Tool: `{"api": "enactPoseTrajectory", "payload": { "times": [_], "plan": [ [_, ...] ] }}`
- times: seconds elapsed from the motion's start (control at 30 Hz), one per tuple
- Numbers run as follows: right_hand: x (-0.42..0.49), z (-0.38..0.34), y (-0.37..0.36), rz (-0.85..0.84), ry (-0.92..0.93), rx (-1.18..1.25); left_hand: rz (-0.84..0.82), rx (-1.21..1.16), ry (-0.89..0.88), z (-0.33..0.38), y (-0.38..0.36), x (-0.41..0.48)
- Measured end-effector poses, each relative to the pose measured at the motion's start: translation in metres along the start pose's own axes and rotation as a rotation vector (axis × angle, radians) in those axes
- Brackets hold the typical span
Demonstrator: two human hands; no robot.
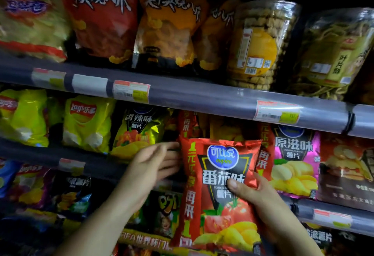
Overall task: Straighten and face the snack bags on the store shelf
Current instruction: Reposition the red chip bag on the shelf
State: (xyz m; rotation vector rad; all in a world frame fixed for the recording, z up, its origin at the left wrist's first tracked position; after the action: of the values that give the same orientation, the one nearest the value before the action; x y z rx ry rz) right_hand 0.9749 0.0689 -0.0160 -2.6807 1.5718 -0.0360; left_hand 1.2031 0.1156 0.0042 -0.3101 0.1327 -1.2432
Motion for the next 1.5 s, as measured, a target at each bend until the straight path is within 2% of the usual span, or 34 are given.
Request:
{"api": "enactPoseTrajectory", "payload": {
  "times": [0.1, 0.17, 0.33, 0.4, 0.57, 0.7, 0.87, 1.0, 1.13, 1.23, 1.33, 1.4, 1.5],
  "plan": [
    [0.018, -0.013, 0.001, 0.102, 0.032, -0.032, -0.267, 0.197, 0.14, -0.019, -0.024, -0.006],
    [0.03, -0.023, -0.003, 0.16, 0.053, -0.077, -0.348, 0.267, 0.125, -0.022, -0.033, -0.003],
    [0.029, -0.038, -0.007, 0.406, 0.108, -0.362, -0.121, 0.24, -0.09, -0.006, -0.022, 0.033],
    [0.026, -0.035, -0.003, 0.478, 0.111, -0.418, -0.106, 0.267, -0.122, -0.003, -0.023, 0.048],
    [0.03, -0.024, 0.003, 0.468, 0.066, -0.57, -0.103, 0.405, -0.149, -0.014, -0.025, 0.071],
    [0.032, -0.017, -0.001, 0.38, -0.034, -0.629, -0.081, 0.551, -0.135, -0.029, -0.02, 0.073],
    [0.03, -0.013, 0.001, 0.392, -0.047, -0.647, -0.058, 0.626, -0.17, -0.031, -0.021, 0.066],
    [0.025, -0.02, 0.005, 0.465, 0.037, -0.642, -0.045, 0.69, -0.241, -0.021, -0.019, 0.052],
    [0.013, -0.043, -0.008, 0.575, 0.256, -0.673, 0.048, 0.66, -0.389, 0.008, 0.001, 0.029],
    [0.017, -0.055, -0.049, 0.482, 0.356, -0.712, 0.267, 0.626, -0.502, 0.034, 0.052, 0.019],
    [0.039, -0.049, -0.108, 0.234, 0.314, -0.765, 0.424, 0.696, -0.474, 0.042, 0.102, 0.024],
    [0.063, -0.039, -0.141, 0.133, 0.277, -0.862, 0.409, 0.804, -0.36, 0.039, 0.116, 0.034],
    [0.095, -0.027, -0.169, 0.103, 0.159, -0.913, 0.321, 0.891, -0.177, 0.028, 0.117, 0.051]
  ]
}}
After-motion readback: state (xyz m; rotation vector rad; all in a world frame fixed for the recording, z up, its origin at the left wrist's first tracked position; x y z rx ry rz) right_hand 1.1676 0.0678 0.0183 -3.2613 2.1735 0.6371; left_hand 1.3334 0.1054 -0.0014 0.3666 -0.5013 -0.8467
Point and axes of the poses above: each hand's wrist, its own x-axis towards the middle knuckle, its own y-axis out of the back of the hand, z = x × y, the point moved 6 cm from there along x, towards the middle knuckle, and after that the axes turned 9 degrees about -x, right-handed, at the moved point
